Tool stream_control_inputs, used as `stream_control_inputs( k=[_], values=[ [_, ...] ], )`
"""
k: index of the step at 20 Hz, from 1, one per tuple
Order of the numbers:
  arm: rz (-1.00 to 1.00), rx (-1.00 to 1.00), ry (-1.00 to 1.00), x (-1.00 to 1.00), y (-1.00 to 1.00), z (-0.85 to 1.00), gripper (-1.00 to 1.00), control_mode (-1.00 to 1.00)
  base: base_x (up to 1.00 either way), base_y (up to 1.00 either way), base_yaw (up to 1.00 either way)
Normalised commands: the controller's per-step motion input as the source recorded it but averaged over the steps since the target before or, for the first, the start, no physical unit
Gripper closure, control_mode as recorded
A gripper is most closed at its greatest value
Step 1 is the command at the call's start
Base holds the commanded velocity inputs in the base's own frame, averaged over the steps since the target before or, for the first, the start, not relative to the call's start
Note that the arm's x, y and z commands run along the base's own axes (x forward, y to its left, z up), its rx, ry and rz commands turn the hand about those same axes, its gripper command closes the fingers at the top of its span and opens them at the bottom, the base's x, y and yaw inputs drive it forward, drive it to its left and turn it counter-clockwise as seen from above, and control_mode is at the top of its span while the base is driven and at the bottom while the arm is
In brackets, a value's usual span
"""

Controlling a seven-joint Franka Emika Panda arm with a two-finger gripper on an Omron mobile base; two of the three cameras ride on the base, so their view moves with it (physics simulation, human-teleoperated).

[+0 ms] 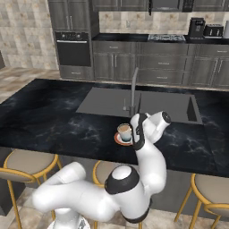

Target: Pick the cup of tea, navigate to the dining table, and place it on the saucer.

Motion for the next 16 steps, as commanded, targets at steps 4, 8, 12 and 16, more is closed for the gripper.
stream_control_inputs(
  k=[4, 8, 12, 16],
  values=[
    [0.00, 0.00, 0.00, -0.11, 0.04, 0.00, 1.00, -1.00, 0.00, 0.00, 0.00],
    [0.00, 0.00, 0.00, 0.00, 0.12, 0.00, 1.00, -1.00, 0.00, 0.00, 0.00],
    [0.00, 0.00, 0.00, 0.14, 0.08, -0.01, 1.00, -1.00, 0.00, 0.00, 0.00],
    [0.00, 0.00, 0.00, 0.22, 0.00, -0.03, 1.00, -1.00, 0.00, 0.00, 0.00]
  ],
)
